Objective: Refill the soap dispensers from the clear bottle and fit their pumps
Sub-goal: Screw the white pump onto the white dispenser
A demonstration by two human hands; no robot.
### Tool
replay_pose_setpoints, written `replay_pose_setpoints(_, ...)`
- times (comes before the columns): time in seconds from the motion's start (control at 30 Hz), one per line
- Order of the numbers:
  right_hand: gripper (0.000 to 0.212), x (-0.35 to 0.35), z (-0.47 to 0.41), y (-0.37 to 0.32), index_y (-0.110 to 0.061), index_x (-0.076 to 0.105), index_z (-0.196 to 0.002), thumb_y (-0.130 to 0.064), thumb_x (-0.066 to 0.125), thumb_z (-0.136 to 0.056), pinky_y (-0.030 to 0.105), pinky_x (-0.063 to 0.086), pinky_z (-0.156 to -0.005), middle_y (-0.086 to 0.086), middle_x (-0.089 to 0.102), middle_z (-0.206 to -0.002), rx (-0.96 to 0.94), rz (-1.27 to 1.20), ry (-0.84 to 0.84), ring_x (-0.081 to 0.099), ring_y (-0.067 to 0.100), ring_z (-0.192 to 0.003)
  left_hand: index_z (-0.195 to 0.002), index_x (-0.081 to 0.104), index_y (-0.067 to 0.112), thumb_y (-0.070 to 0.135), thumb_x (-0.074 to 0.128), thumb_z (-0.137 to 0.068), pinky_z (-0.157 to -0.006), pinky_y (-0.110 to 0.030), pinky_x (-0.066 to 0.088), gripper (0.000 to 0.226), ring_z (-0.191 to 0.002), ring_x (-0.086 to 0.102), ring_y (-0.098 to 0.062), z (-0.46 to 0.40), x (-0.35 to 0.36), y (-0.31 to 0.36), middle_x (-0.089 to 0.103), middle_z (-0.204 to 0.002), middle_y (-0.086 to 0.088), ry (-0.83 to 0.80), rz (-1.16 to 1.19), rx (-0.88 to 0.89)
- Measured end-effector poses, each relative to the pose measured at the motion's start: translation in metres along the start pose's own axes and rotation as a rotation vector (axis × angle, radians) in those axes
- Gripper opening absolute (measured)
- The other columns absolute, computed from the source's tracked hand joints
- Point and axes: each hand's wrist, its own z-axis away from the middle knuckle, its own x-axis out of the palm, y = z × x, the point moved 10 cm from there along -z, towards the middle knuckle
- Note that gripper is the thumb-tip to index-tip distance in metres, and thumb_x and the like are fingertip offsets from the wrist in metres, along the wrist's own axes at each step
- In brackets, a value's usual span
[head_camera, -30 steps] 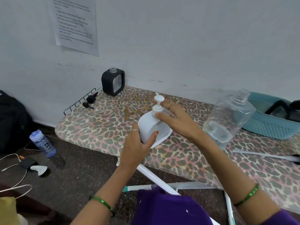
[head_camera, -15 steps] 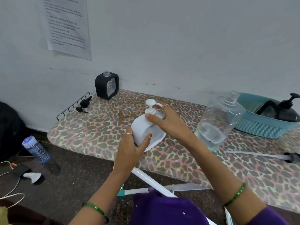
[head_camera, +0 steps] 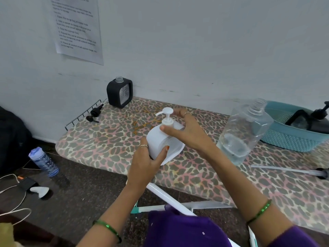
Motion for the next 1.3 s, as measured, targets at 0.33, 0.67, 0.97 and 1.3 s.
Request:
replay_pose_setpoints(0.33, 0.021, -0.009, -0.009, 0.000, -0.024, 0.064, -0.095, -0.030, 0.076, -0.079, 0.023, 0.042, -0.092, -0.016, 0.062, -0.113, 0.008, 0.035, -0.072, 0.056, -0.003, -0.106, -0.102, 0.045, 0.021, 0.067, 0.056, -0.078, -0.043, -0.036, 0.048, 0.053, -0.053, 0.059, -0.016, 0.000, -0.001, 0.004, 0.057, -0.070, -0.002, 0.001, -0.016, 0.017)
replay_pose_setpoints(0.67, 0.031, 0.004, -0.007, 0.000, -0.016, 0.065, -0.121, -0.020, 0.063, -0.091, 0.033, 0.038, -0.108, -0.011, 0.058, -0.132, 0.017, -0.056, -0.218, 0.052, 0.004, -0.123, -0.103, 0.043, 0.028, 0.073, 0.057, -0.077, -0.045, -0.049, 0.050, 0.054, -0.057, 0.063, -0.026, -0.001, 0.000, -0.002, 0.060, -0.077, -0.007, -0.001, -0.001, 0.011)
replay_pose_setpoints(0.97, 0.045, -0.003, -0.009, 0.008, -0.024, 0.055, -0.109, -0.039, 0.079, -0.073, 0.025, 0.037, -0.095, -0.015, 0.055, -0.111, 0.087, 0.023, 0.056, 0.050, 0.005, -0.112, -0.104, 0.048, 0.017, 0.066, 0.057, -0.079, -0.045, -0.044, 0.048, 0.056, -0.054, 0.057, -0.021, 0.000, -0.003, 0.005, 0.055, -0.069, -0.003, 0.025, -0.027, 0.024)
replay_pose_setpoints(1.3, 0.033, -0.002, -0.011, 0.011, -0.016, 0.069, -0.115, -0.024, 0.072, -0.083, 0.029, 0.042, -0.101, -0.003, 0.065, -0.124, 0.126, -0.089, -0.247, 0.058, 0.008, -0.116, -0.100, 0.048, 0.015, 0.065, 0.057, -0.080, -0.043, -0.044, 0.044, 0.054, -0.053, 0.053, -0.023, 0.000, -0.003, 0.006, 0.054, -0.068, -0.010, 0.027, -0.063, 0.045)
